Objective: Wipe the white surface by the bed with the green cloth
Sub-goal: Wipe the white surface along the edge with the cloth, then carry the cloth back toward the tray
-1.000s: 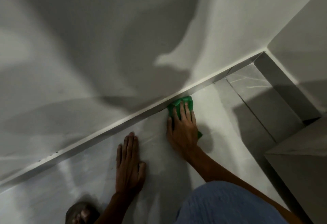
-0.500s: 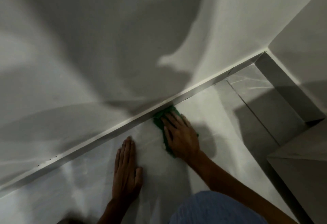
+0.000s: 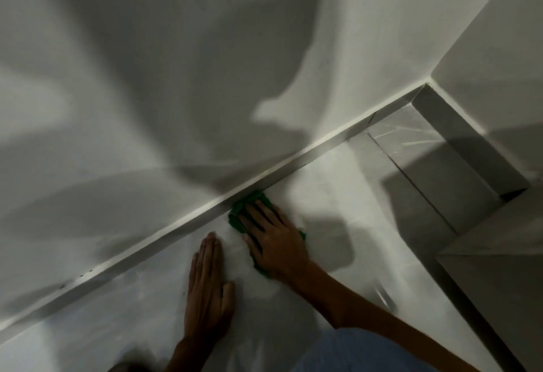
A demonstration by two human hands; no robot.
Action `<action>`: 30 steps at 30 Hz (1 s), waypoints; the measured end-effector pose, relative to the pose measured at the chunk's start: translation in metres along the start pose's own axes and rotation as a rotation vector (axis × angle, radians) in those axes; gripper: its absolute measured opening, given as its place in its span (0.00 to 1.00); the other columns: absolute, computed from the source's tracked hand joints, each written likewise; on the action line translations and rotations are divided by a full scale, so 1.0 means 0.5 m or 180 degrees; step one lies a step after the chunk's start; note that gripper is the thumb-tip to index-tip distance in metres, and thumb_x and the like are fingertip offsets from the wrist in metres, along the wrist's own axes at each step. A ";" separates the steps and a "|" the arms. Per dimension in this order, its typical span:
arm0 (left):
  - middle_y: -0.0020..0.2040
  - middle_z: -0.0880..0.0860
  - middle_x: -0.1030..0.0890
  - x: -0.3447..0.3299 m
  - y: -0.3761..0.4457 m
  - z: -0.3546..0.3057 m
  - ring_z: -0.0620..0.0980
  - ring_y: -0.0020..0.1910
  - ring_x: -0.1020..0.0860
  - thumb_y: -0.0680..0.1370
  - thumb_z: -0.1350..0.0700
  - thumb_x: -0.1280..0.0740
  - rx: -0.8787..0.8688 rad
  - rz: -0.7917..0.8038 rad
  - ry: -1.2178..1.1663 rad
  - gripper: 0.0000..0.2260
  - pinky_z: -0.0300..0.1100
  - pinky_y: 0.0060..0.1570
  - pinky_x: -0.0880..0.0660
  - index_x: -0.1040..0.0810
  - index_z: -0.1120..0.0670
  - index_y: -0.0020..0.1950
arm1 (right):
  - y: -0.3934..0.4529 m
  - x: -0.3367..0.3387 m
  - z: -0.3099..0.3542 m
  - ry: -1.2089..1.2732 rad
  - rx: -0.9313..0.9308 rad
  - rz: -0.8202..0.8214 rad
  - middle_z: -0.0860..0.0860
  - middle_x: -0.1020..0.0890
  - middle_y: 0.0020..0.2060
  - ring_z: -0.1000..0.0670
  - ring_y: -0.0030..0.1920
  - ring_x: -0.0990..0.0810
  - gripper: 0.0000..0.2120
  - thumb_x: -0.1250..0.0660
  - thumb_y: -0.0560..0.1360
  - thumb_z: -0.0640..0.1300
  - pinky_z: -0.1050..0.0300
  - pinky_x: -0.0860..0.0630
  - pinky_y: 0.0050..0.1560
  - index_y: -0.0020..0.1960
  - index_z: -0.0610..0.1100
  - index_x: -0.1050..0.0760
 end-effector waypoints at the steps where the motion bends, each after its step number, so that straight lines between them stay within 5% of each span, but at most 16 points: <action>1: 0.90 0.58 0.45 0.000 0.000 0.000 0.54 0.90 0.47 0.77 0.49 0.41 -0.0012 -0.0046 -0.0003 0.40 0.49 0.88 0.54 0.44 0.61 0.88 | 0.001 0.008 -0.010 -0.0080 -0.0063 -0.0083 0.46 0.25 0.79 0.43 0.82 0.30 0.23 0.41 0.87 0.52 0.41 0.35 0.83 0.81 0.48 0.28; 6: 0.89 0.61 0.42 -0.002 0.012 -0.008 0.53 0.89 0.48 0.77 0.49 0.40 -0.0024 0.0034 0.0117 0.40 0.47 0.88 0.55 0.41 0.64 0.87 | -0.001 0.054 -0.080 -0.0459 -0.1098 -0.0491 0.44 0.24 0.78 0.40 0.80 0.28 0.23 0.36 0.85 0.50 0.38 0.29 0.80 0.78 0.46 0.25; 12: 0.87 0.61 0.39 0.018 0.032 -0.040 0.57 0.87 0.41 0.77 0.49 0.39 -0.0226 0.0210 0.0167 0.38 0.43 0.86 0.49 0.37 0.63 0.86 | -0.001 0.063 -0.109 0.0056 -0.1254 -0.0437 0.41 0.19 0.73 0.39 0.74 0.20 0.24 0.23 0.78 0.39 0.41 0.28 0.77 0.74 0.41 0.21; 15: 0.87 0.60 0.36 0.037 0.040 -0.071 0.58 0.84 0.37 0.74 0.50 0.37 -0.0287 0.0401 0.0224 0.39 0.45 0.83 0.43 0.36 0.62 0.85 | 0.008 0.119 -0.099 0.1235 -0.2007 -0.0308 0.42 0.18 0.72 0.43 0.72 0.20 0.17 0.35 0.87 0.43 0.52 0.30 0.78 0.74 0.41 0.21; 19: 0.87 0.60 0.36 0.100 0.054 -0.113 0.56 0.85 0.38 0.74 0.51 0.38 -0.0467 0.0686 0.0288 0.40 0.53 0.79 0.34 0.37 0.62 0.86 | -0.009 0.225 -0.057 0.3576 -0.3187 -0.0250 0.43 0.12 0.56 0.41 0.57 0.13 0.16 0.39 0.88 0.52 0.47 0.18 0.61 0.67 0.46 0.18; 22: 0.88 0.56 0.41 0.170 0.053 -0.151 0.54 0.86 0.39 0.77 0.49 0.41 -0.0429 0.0883 0.0304 0.39 0.53 0.81 0.33 0.42 0.58 0.88 | -0.042 0.305 -0.006 0.5610 -0.3683 -0.0706 0.39 0.12 0.54 0.41 0.52 0.11 0.20 0.38 0.88 0.51 0.48 0.13 0.54 0.71 0.39 0.21; 24: 0.89 0.55 0.43 0.229 0.044 -0.182 0.52 0.86 0.41 0.78 0.48 0.42 -0.0425 0.1009 0.0344 0.39 0.55 0.81 0.35 0.44 0.57 0.89 | -0.066 0.372 0.038 0.6290 -0.3920 -0.0921 0.35 0.14 0.61 0.37 0.57 0.13 0.22 0.38 0.87 0.52 0.42 0.13 0.60 0.73 0.38 0.23; 27: 0.89 0.53 0.43 0.325 0.036 -0.252 0.50 0.86 0.42 0.77 0.48 0.42 -0.0597 0.1086 0.0414 0.39 0.55 0.81 0.34 0.43 0.57 0.88 | -0.099 0.490 0.104 0.6840 -0.4020 -0.1086 0.32 0.23 0.75 0.28 0.76 0.26 0.25 0.37 0.87 0.56 0.30 0.30 0.78 0.77 0.40 0.24; 30: 0.88 0.55 0.40 0.415 0.029 -0.384 0.53 0.85 0.38 0.77 0.50 0.42 -0.0752 0.1175 0.0429 0.38 0.46 0.83 0.39 0.40 0.58 0.88 | -0.125 0.648 0.157 0.7129 -0.3948 -0.1359 0.31 0.29 0.78 0.24 0.80 0.34 0.28 0.35 0.85 0.57 0.24 0.37 0.80 0.78 0.39 0.26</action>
Point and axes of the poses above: each hand's wrist, its own y-axis towards the middle knuckle, its own x-axis out of the back of the hand, z = x × y, the point moved 1 cm from there along y, towards the middle knuckle
